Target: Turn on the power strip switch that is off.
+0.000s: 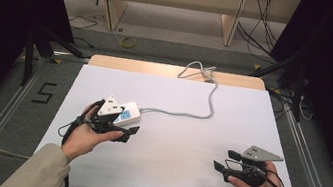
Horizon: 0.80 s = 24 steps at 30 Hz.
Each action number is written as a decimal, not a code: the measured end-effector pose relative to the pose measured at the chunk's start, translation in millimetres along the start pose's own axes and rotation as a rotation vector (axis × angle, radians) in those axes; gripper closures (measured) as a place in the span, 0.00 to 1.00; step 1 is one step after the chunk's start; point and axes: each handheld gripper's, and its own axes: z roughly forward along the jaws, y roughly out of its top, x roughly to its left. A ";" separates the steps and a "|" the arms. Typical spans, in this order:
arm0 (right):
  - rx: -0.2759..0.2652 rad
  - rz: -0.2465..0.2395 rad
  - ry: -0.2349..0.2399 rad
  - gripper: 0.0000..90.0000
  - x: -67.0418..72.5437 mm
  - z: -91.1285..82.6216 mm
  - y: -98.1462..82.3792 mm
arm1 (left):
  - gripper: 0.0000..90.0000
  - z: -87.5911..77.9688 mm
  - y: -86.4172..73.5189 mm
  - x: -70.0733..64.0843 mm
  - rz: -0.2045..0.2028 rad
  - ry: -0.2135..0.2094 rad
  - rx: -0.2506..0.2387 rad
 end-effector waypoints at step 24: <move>-0.004 -0.004 0.000 0.33 -0.5 0.0 -0.5 | 0.18 -24.3 -32.1 -7.2 0.026 0.010 -0.011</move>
